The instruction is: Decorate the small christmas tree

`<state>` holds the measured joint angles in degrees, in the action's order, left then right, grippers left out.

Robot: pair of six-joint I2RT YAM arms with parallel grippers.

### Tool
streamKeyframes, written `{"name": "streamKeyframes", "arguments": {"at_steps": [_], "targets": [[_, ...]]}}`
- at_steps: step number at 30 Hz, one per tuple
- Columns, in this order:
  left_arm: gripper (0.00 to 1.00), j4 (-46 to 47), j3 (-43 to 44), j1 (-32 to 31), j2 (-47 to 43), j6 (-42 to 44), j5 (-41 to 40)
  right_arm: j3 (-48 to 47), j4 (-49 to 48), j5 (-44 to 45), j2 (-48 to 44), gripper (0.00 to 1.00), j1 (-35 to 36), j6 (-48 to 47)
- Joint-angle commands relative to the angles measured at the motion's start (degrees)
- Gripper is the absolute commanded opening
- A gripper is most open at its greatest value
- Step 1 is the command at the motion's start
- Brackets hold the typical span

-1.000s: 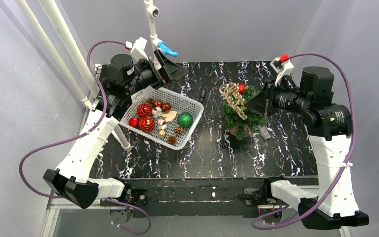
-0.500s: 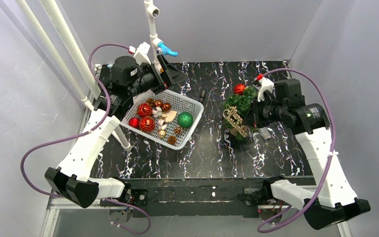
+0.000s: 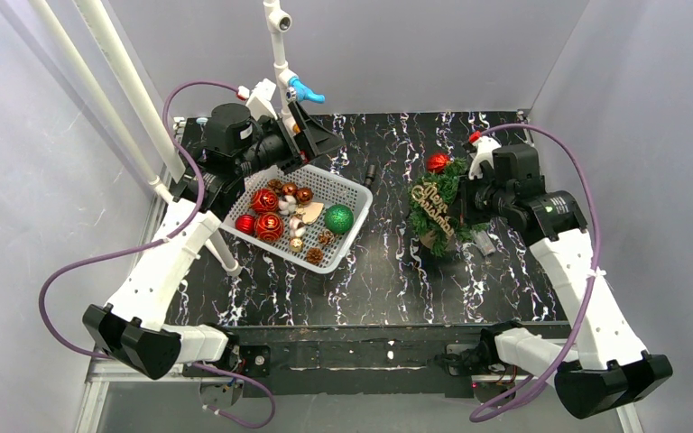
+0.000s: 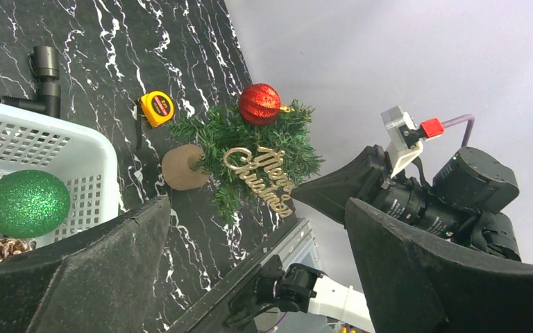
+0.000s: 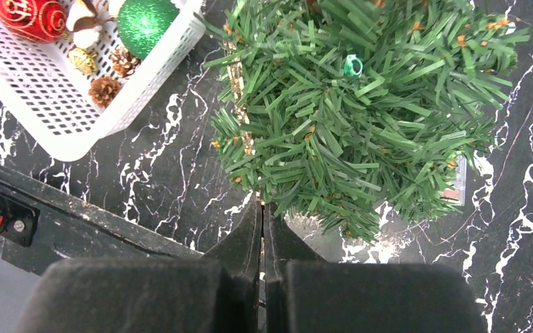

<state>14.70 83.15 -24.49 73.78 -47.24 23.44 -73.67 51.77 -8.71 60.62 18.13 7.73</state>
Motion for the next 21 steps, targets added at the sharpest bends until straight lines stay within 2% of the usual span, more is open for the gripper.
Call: {"name": "streamKeyframes", "arguments": {"at_steps": [1,4,11,21], "targets": [[0.98,2.67,0.43,0.23,-0.58,-0.22,1.51,1.02,-2.89,1.75,0.29,0.01,0.15,0.03],[0.98,2.75,0.46,0.23,-0.45,-0.31,1.74,0.77,-2.12,1.56,0.23,0.01,0.15,0.11],[0.98,3.0,-0.15,0.23,-0.6,-0.39,1.77,2.61,-2.18,8.06,-3.91,0.01,0.15,-1.74],[0.98,3.83,-0.44,0.23,-0.46,-1.11,2.23,5.32,-6.03,5.19,-5.63,0.01,0.15,-2.85]]}}
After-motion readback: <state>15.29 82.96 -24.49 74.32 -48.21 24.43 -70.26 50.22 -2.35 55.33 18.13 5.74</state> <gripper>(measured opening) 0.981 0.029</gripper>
